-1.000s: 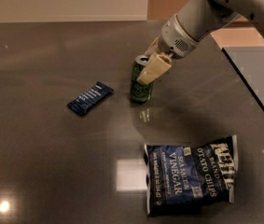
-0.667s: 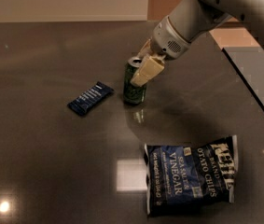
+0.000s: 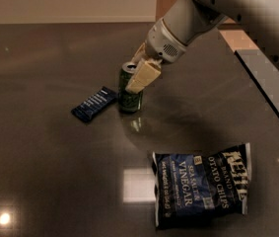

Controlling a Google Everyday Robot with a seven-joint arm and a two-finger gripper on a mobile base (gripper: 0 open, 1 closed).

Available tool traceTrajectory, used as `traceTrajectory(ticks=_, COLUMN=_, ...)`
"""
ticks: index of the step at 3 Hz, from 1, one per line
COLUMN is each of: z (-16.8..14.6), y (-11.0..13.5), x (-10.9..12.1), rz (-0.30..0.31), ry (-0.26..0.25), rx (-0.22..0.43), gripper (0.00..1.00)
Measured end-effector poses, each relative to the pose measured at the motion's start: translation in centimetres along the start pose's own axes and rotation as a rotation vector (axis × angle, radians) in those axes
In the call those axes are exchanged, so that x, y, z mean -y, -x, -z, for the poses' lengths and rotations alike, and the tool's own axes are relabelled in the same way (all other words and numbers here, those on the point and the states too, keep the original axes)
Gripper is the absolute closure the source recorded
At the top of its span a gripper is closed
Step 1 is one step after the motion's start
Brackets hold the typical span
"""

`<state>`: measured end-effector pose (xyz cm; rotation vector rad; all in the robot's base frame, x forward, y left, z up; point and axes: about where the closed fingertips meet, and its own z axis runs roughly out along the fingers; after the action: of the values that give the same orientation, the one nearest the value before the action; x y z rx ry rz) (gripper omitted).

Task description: Move green can near rxbar blueberry

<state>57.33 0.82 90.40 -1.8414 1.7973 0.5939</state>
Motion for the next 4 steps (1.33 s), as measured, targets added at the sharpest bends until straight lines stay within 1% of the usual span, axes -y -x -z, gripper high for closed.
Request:
traceTrajectory(ticks=1, z=-0.73, y=0.46, x=-0.1, rz=0.017, ry=0.009, rx=-0.007, gripper=0.82)
traceTrajectory(ticks=3, z=-1.46, y=1.12, x=-0.24, rz=0.054, ry=0.025, rx=-0.018, gripper=0.36)
traceTrajectory(ticks=4, z=-1.65, y=1.19, x=-0.26, rz=0.055, ry=0.027, rx=-0.018, gripper=0.13)
